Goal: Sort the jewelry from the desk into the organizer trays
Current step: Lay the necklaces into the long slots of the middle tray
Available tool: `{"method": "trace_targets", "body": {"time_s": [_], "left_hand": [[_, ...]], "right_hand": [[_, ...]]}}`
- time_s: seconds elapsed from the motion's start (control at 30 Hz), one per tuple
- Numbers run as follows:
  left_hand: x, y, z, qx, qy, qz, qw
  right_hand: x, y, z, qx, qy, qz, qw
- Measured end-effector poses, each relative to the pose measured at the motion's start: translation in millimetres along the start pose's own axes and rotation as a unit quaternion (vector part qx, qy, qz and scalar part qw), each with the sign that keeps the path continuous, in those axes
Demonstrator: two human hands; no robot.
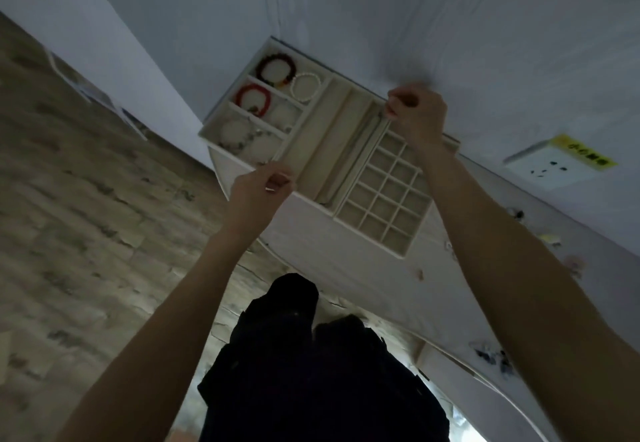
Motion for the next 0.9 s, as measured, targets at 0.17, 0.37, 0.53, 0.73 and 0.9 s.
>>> {"method": "trace_targets", "body": {"time_s": [0.17, 0.37, 0.53, 0.73, 0.9], "left_hand": [[6, -4, -10, 0.044, 0.004, -0.019, 0.999], [10, -16, -18, 0.156, -0.011, -0.069, 0.985], [11, -16, -30, 0.22, 0.007, -0.119, 0.968], [4, -16, -23, 0.248, -0.028, -0.188, 0.95], [2, -7, -25, 0.3, -0.005, -0.189, 0.935]], "right_hand": [[18, 0, -25, -0.027, 0.025, 0.023, 0.999], [22, 16, -51, -0.111, 0.048, 0.112, 0.986], [22, 20, -67, -0.204, 0.075, 0.157, 0.963], [9, 24, -61, -0.239, 0.042, 0.237, 0.941], [-8, 9, -65, -0.362, 0.025, 0.294, 0.885]]}}
Point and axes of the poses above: each hand's wrist, its own x-axis towards the middle knuckle, its own z-axis out of the back of the hand, y = z × x, the point moved 7 cm from there along x, towards the middle knuckle, and after that the axes turned 1 degree about -z, right-handed, at the moved point
